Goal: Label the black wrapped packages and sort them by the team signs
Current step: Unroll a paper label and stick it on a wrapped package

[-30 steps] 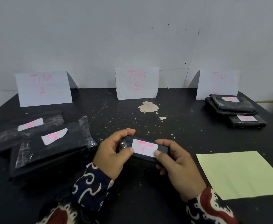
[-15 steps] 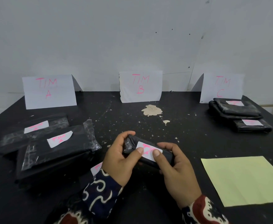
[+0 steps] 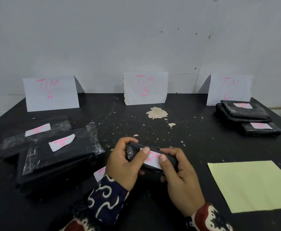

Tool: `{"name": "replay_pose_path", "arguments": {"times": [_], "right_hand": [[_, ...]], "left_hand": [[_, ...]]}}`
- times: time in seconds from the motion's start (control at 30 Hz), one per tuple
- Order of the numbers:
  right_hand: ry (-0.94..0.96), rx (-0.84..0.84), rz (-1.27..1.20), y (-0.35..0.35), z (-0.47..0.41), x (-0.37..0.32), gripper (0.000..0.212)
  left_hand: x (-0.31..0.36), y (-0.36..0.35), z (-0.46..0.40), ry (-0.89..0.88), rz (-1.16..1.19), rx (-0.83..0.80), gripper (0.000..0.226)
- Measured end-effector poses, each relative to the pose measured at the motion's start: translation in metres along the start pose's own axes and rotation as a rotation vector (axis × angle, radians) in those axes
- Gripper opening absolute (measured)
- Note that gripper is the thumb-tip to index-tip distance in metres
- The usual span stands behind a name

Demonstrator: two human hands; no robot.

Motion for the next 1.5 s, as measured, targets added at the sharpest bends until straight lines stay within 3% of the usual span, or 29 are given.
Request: {"name": "replay_pose_path", "arguments": {"times": [0.1, 0.4, 0.5, 0.57, 0.67, 0.87, 0.97, 1.07, 1.13, 1.27, 1.4, 1.5], "right_hand": [[-0.046, 0.009, -0.022, 0.003, -0.002, 0.005, 0.01], [-0.167, -0.031, -0.123, 0.003, -0.006, 0.019, 0.011], [-0.157, -0.084, -0.068, -0.003, -0.005, 0.021, 0.011], [-0.053, -0.054, 0.084, -0.001, -0.004, 0.015, 0.022], [0.176, -0.026, 0.425, -0.005, -0.002, 0.0, 0.053], [0.387, -0.016, 0.661, -0.02, -0.005, -0.023, 0.058], [0.372, 0.012, 0.631, -0.028, -0.014, -0.031, 0.059], [0.31, 0.048, 0.577, -0.037, -0.03, -0.037, 0.056], [0.292, 0.047, 0.582, -0.049, -0.045, -0.043, 0.055], [0.253, -0.036, 0.558, -0.084, -0.084, -0.054, 0.053], [0.158, -0.165, 0.639, -0.131, -0.13, -0.047, 0.051], [0.14, -0.279, 0.656, -0.175, -0.16, -0.042, 0.037]], "left_hand": [[0.003, -0.002, 0.002, -0.012, 0.02, -0.011, 0.019], [0.005, -0.006, 0.002, -0.005, 0.013, -0.087, 0.042], [0.001, 0.003, -0.003, -0.016, -0.035, -0.048, 0.038], [0.0, 0.009, -0.006, -0.015, -0.029, -0.019, 0.035], [0.001, 0.016, -0.007, 0.029, 0.033, 0.033, 0.037], [0.007, 0.04, -0.01, 0.119, 0.069, 0.02, 0.036], [0.031, 0.074, -0.014, -0.03, -0.201, 0.062, 0.047], [0.074, 0.116, -0.014, -0.303, -0.531, 0.209, 0.035], [0.086, 0.142, -0.021, -0.359, -0.661, 0.255, 0.033], [0.059, 0.184, -0.046, -0.211, -1.006, 0.17, 0.053], [0.028, 0.197, -0.053, -0.079, -1.186, 0.037, 0.064], [0.012, 0.197, -0.055, -0.029, -1.258, -0.042, 0.07]]}}
Point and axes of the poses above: each hand's wrist, its own z-axis away from the middle knuckle, its own y-axis out of the back of the hand, x = y × z, the point moved 9 cm from there along -z, towards the middle knuckle, and after that the axes turned 7 degrees about -y, right-handed, at the moved point
